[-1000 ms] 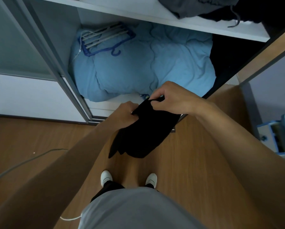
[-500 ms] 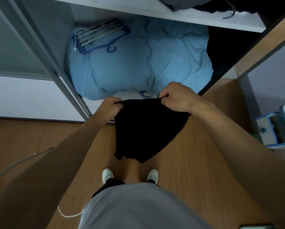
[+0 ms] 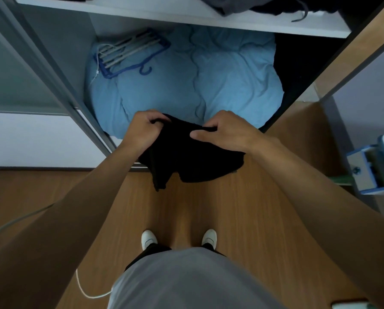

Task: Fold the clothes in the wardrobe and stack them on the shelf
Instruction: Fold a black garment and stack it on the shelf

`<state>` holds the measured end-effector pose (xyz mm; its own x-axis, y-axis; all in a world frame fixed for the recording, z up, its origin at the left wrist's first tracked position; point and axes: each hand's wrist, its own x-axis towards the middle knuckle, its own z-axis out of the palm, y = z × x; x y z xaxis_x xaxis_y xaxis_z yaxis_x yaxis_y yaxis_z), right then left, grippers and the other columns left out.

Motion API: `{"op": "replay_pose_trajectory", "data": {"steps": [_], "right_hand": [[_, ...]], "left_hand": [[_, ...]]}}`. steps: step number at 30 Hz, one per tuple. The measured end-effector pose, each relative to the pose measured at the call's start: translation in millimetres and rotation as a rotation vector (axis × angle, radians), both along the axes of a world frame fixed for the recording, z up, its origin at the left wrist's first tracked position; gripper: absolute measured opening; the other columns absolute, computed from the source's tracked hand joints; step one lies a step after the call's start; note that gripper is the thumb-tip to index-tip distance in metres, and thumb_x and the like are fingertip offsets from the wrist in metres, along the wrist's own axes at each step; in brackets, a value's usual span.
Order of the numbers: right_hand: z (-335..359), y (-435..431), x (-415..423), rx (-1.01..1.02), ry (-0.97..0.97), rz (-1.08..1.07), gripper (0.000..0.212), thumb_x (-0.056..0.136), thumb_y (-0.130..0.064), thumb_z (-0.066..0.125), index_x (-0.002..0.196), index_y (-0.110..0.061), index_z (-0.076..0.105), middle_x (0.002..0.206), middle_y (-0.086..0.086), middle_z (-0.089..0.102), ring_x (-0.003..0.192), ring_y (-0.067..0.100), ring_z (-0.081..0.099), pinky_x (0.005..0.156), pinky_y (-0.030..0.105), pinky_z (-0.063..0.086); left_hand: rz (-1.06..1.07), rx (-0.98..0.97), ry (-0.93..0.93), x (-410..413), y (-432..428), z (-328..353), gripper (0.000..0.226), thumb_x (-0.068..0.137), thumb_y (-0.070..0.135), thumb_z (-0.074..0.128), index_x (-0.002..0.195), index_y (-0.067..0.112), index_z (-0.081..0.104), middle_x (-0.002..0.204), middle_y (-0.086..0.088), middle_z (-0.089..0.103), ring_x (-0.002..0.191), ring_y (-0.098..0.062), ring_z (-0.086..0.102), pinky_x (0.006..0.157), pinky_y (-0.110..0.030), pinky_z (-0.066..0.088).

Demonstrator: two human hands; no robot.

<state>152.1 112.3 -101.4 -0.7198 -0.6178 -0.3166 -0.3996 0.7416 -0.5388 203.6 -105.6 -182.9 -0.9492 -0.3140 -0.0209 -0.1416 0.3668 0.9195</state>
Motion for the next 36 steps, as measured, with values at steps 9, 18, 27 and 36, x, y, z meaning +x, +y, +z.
{"op": "replay_pose_trajectory", "data": {"steps": [9,18,27,36], "right_hand": [[24,-13,-18,-0.222,0.231,-0.206,0.032,0.092,-0.016,0.060,0.079,0.013,0.067,0.087,0.026,0.069,0.081,0.033,0.067,0.078,0.047,0.054],[35,-23,-3,-0.487,0.027,-0.093,0.016,0.092,-0.005,0.064,0.084,0.003,0.075,0.100,0.002,0.070,0.073,-0.006,0.061,0.074,0.008,0.044],[46,-12,-1,-0.493,0.119,-0.130,0.021,0.091,-0.008,0.063,0.081,0.007,0.074,0.092,0.000,0.071,0.082,0.010,0.067,0.076,0.020,0.053],[-4,23,-24,0.275,0.365,-0.332,0.034,0.090,-0.034,0.056,0.066,-0.016,0.040,0.071,0.000,0.047,0.067,0.021,0.050,0.062,0.032,0.034]], "left_hand": [[-0.242,-0.089,0.078,20,-1,-9,0.021,0.080,-0.018,0.060,0.077,0.000,0.071,0.081,-0.013,0.063,0.078,-0.011,0.057,0.077,-0.026,0.042],[-0.411,-0.291,0.139,20,19,-23,0.017,0.071,0.033,0.056,0.056,0.031,0.047,0.071,0.022,0.050,0.071,-0.017,0.055,0.069,-0.028,0.041],[-0.472,-0.280,-0.234,16,30,-45,0.054,0.074,0.053,0.071,0.104,0.009,0.066,0.094,-0.001,0.070,0.082,-0.010,0.066,0.073,-0.030,0.055],[-0.123,-0.197,-0.061,16,-16,-43,0.014,0.086,0.004,0.074,0.072,0.003,0.071,0.072,0.001,0.060,0.066,0.001,0.055,0.065,-0.020,0.040]]}}
